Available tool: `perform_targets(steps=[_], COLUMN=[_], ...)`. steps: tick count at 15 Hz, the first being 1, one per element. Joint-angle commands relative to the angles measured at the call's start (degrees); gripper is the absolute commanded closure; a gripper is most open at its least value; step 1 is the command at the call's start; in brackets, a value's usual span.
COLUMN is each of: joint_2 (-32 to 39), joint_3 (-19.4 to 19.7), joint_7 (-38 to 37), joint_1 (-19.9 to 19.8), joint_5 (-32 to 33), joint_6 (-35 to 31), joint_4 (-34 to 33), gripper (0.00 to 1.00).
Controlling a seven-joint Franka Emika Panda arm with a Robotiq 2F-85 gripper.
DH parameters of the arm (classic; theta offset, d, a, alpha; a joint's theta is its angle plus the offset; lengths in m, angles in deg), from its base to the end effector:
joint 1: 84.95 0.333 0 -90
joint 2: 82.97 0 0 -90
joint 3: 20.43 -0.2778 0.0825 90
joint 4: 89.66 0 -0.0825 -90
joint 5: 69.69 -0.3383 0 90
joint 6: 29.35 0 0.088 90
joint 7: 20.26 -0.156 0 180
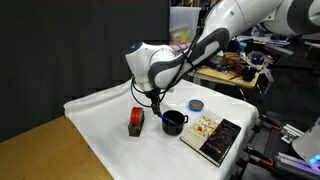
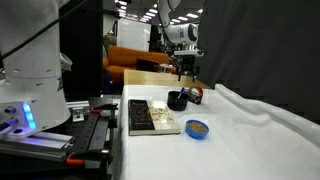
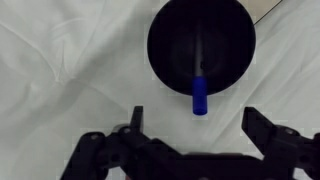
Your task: Take the marker from the cup and put it on the table
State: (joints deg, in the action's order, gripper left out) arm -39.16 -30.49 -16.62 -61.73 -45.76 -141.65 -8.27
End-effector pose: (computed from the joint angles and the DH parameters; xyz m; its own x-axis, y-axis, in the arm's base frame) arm 0.5596 0.2981 0.1854 0.6880 0.6863 -0.2356 0.7255 -0.6567 0.2057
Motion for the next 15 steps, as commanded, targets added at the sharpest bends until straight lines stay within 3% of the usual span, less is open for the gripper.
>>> perform_targets(steps=[1, 15], joint_2=[-0.08, -0.09], joint_3=[0.96, 0.93], joint_7=[0.16, 0.34], joint_1=[1.00, 2.50], joint_5=[-0.11, 0.49], joint_6=[0.59, 0.99], joint_4=[1.16, 2.51], gripper=[0.00, 0.00])
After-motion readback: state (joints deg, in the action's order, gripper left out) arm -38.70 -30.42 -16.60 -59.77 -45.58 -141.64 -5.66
